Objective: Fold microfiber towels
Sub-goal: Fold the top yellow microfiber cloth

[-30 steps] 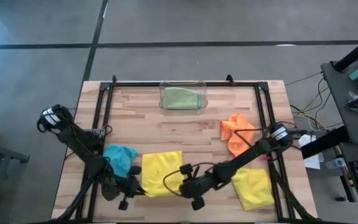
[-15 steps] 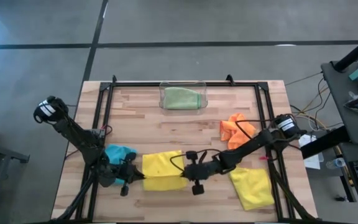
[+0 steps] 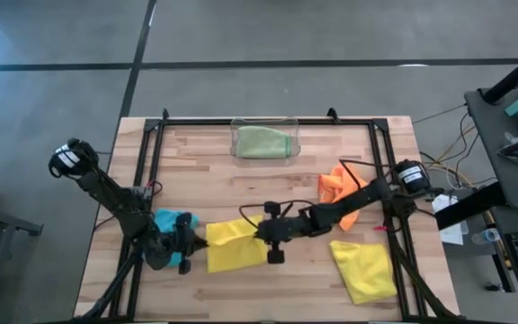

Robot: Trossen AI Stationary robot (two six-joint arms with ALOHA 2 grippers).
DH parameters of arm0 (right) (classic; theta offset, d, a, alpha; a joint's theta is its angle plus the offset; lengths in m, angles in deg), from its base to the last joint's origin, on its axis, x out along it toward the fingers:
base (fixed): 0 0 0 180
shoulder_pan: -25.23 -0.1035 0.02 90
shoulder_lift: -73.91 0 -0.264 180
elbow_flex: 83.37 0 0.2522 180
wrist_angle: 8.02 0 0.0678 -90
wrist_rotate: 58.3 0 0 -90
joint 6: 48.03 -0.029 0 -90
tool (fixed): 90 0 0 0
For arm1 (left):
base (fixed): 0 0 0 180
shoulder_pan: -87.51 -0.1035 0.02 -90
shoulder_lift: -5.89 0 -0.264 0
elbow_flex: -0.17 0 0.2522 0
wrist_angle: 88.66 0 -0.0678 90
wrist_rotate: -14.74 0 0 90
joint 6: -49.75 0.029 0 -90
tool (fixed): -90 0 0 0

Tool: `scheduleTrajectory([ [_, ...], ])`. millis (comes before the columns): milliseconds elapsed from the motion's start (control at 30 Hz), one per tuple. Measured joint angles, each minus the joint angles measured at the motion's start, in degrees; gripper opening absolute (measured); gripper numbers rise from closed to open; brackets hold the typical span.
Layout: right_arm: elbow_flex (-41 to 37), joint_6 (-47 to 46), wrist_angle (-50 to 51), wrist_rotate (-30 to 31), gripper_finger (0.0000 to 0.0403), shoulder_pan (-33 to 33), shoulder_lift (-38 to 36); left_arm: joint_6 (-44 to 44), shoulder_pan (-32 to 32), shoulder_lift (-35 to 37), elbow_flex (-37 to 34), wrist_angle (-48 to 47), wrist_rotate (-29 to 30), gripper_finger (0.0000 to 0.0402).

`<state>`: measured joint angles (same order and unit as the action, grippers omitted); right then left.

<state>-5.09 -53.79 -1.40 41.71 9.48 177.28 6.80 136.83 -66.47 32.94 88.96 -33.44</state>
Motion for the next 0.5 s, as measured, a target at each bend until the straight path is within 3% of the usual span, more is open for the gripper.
scheduleTrajectory([
  [500,-1.2,-0.8,-2.3,-3.0,0.0008,3.9,4.7,-7.9,-0.3,-0.1,-0.3,-6.8,2.2,0.0000],
])
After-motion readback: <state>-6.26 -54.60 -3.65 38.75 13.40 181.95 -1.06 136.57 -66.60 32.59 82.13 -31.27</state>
